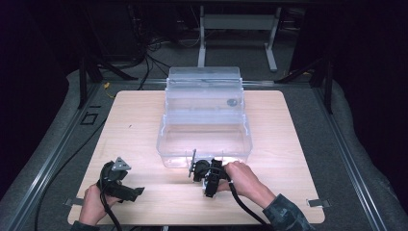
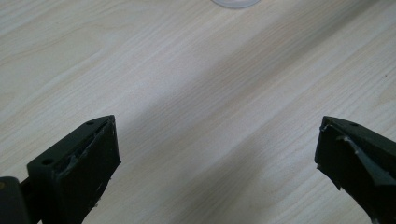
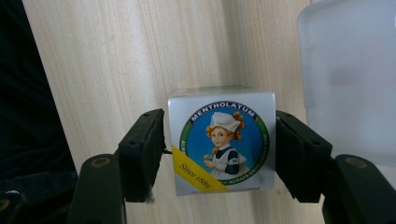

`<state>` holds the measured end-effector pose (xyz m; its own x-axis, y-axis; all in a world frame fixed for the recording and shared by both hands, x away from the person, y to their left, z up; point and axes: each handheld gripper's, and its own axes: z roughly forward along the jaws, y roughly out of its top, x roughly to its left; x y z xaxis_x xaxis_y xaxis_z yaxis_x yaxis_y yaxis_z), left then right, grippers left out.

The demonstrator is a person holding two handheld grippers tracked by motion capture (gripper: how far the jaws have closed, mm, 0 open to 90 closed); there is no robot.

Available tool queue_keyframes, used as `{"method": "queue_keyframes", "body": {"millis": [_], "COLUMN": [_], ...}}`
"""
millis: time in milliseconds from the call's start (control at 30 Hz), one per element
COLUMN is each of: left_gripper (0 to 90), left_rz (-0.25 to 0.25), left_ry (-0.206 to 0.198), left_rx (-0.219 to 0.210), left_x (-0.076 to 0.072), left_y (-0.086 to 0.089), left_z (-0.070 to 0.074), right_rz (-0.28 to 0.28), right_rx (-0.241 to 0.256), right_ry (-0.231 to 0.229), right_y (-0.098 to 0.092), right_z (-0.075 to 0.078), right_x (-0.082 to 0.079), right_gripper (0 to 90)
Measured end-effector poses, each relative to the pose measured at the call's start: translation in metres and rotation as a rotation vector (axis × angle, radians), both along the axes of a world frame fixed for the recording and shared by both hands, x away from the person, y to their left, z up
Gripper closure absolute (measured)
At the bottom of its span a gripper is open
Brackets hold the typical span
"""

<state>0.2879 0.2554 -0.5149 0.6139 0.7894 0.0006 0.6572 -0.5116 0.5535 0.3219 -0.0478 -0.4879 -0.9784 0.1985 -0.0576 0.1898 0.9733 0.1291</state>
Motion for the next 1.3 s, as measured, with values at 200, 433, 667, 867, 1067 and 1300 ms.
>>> {"method": "queue_keyframes", "body": {"millis": [200,433,667,867,1067,1300], "left_gripper": [0.1,0.1,0.0,0.0,0.1,0.0], "left_rz": [0.005,-0.002,0.000,-0.002,0.003,0.002], "left_ry": [0.000,0.000,-0.002,-0.002,-0.009,-0.009], "left_rx": [-0.001,0.002,0.001,0.008,0.001,0.000], "left_x": [0.000,0.000,0.000,0.000,0.000,0.001], "left_y": [0.000,0.000,0.000,-0.001,0.000,0.000], "left_z": [-0.001,-0.001,0.000,0.000,0.001,0.001], "right_rz": [0.001,0.000,-0.002,-0.015,-0.035,-0.085], "right_rx": [-0.028,-0.010,0.012,0.033,0.042,0.065], "right_ry": [0.001,0.006,0.000,-0.012,-0.030,-0.039], "right_y": [0.002,0.001,0.000,-0.003,-0.011,-0.028], "right_z": [0.000,0.001,0.005,0.013,0.022,0.032], "right_x": [0.001,0.002,-0.001,-0.004,-0.009,-0.009], "right_gripper": [43.2,45.6,46.1,46.2,46.2,46.2]}}
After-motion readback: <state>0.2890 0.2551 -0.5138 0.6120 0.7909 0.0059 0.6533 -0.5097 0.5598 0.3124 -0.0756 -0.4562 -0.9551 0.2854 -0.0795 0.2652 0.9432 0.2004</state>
